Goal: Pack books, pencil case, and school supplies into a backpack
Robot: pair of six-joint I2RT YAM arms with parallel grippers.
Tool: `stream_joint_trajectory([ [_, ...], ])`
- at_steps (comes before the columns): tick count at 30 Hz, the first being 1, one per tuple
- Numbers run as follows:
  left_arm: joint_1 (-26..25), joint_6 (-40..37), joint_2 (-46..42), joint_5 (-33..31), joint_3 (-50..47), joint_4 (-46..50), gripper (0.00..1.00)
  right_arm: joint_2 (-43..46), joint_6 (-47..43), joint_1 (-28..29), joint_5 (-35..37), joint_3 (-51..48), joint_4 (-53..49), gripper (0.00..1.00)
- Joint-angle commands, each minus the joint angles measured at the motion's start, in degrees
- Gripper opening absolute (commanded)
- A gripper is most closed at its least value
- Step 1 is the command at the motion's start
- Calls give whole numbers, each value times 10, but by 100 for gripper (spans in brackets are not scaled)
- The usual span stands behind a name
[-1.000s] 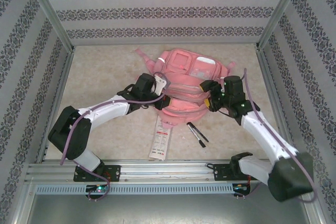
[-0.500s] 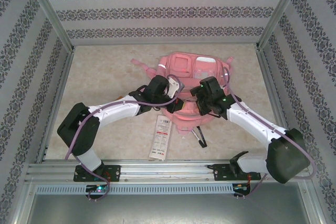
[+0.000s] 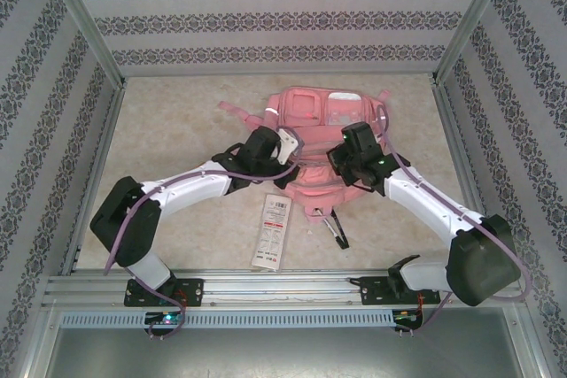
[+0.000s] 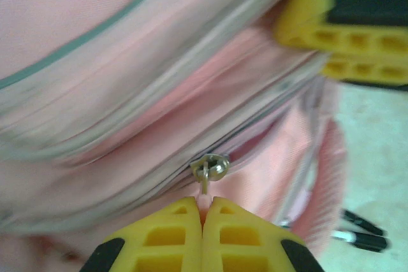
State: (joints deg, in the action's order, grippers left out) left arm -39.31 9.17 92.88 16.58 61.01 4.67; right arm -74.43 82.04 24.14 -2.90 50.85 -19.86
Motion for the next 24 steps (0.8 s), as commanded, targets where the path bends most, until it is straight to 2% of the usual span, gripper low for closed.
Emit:
stream_joint_trajectory([
  [1,78,-20,-29,-119,-29,24,0,25,-56,-42,-50,8,10,0],
  [5,141,-23,3,-120,-22,26,0,14,-84,-78,-140,18,17,0],
  [8,178,-19,48,-89,14,34,0,2,-118,-98,-212,37,21,0],
  [19,219,-43,171,-39,164,62,0,-1,-214,-141,-358,74,-11,0],
  [24,231,-54,251,-8,251,127,0,-11,-211,-142,-374,70,-2,0],
])
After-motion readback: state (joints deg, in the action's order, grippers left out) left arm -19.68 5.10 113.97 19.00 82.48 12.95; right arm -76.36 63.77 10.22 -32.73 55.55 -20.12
